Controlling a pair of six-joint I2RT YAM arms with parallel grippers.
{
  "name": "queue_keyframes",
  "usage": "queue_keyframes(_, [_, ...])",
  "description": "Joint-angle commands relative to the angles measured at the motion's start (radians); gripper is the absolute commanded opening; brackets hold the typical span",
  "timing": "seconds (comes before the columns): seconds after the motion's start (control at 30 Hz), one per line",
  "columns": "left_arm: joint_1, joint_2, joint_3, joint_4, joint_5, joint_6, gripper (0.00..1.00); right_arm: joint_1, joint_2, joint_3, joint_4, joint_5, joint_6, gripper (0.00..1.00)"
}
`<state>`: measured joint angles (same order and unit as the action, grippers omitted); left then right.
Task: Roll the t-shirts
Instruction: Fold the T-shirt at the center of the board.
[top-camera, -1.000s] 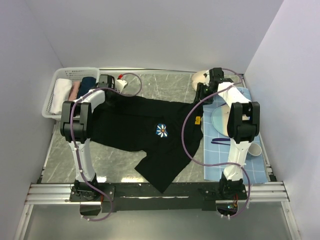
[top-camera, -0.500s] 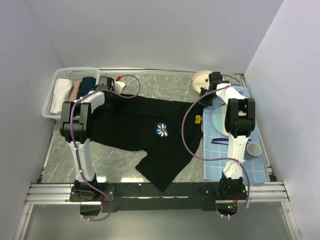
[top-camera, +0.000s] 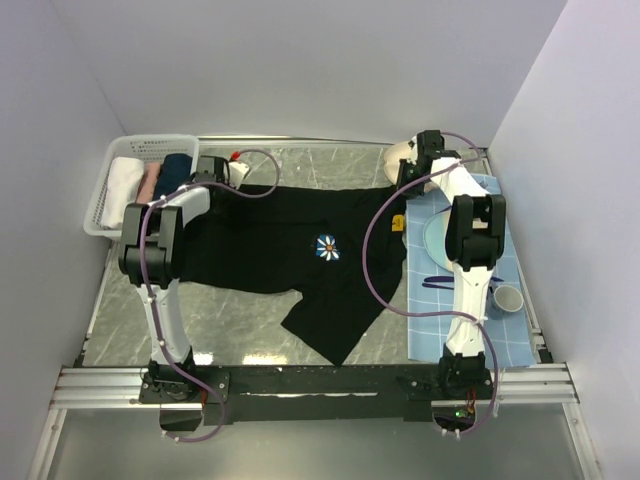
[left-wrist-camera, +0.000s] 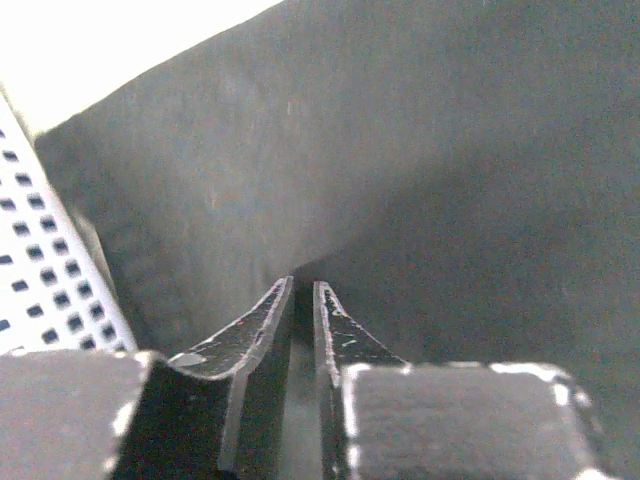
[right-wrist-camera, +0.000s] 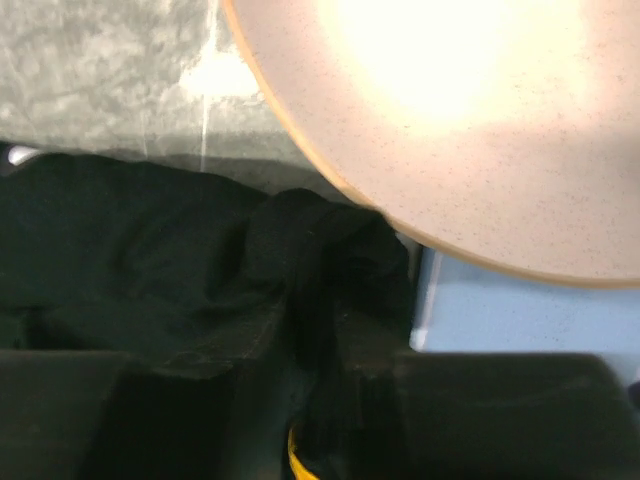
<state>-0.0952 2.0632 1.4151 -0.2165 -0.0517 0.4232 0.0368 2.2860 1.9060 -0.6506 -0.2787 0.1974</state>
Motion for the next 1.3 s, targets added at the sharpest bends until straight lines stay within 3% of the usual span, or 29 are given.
queue_keyframes(0.0, [-0.023, -0.18, 0.062, -0.106, 0.06, -0.089, 0.25, -0.009, -0.103, 0.031, 0.031, 0.027, -0.038, 0.49])
queue_keyframes(0.07, [-0.044, -0.239, 0.084, -0.17, 0.122, -0.129, 0.31, -0.009, -0.189, 0.03, 0.017, 0.058, -0.065, 0.6])
queue_keyframes(0.17, [-0.054, -0.36, 0.055, -0.278, 0.249, -0.095, 0.36, -0.011, -0.293, 0.039, -0.044, 0.064, -0.142, 0.64])
queue_keyframes(0.23, [-0.046, -0.466, -0.056, -0.332, 0.323, 0.0, 0.39, -0.003, -0.374, 0.01, -0.07, 0.039, -0.256, 0.64])
queue_keyframes(0.37, [-0.003, -0.623, -0.27, -0.475, 0.369, 0.219, 0.4, 0.024, -0.571, -0.284, -0.023, -0.15, -0.513, 0.64])
queue_keyframes(0.5, [0.063, -0.732, -0.421, -0.446, 0.332, 0.328, 0.4, 0.196, -0.726, -0.494, -0.047, -0.211, -0.798, 0.62])
queue_keyframes(0.6, [0.081, -0.729, -0.482, -0.419, 0.302, 0.365, 0.4, 0.352, -0.845, -0.655, -0.055, -0.25, -0.966, 0.61])
queue_keyframes(0.67, [0.091, -0.704, -0.517, -0.388, 0.267, 0.374, 0.39, 0.455, -0.861, -0.737, -0.052, -0.243, -1.033, 0.59])
queue_keyframes(0.93, [0.147, -0.634, -0.61, -0.218, 0.234, 0.354, 0.36, 0.581, -0.68, -0.763, -0.225, -0.229, -1.266, 0.5])
queue_keyframes(1.13, [0.202, -0.66, -0.591, -0.277, 0.337, 0.377, 0.36, 0.687, -0.602, -0.794, -0.222, -0.177, -1.308, 0.47])
queue_keyframes(1.27, [0.21, -0.693, -0.601, -0.231, 0.328, 0.367, 0.38, 0.745, -0.594, -0.851, -0.172, -0.12, -1.305, 0.47])
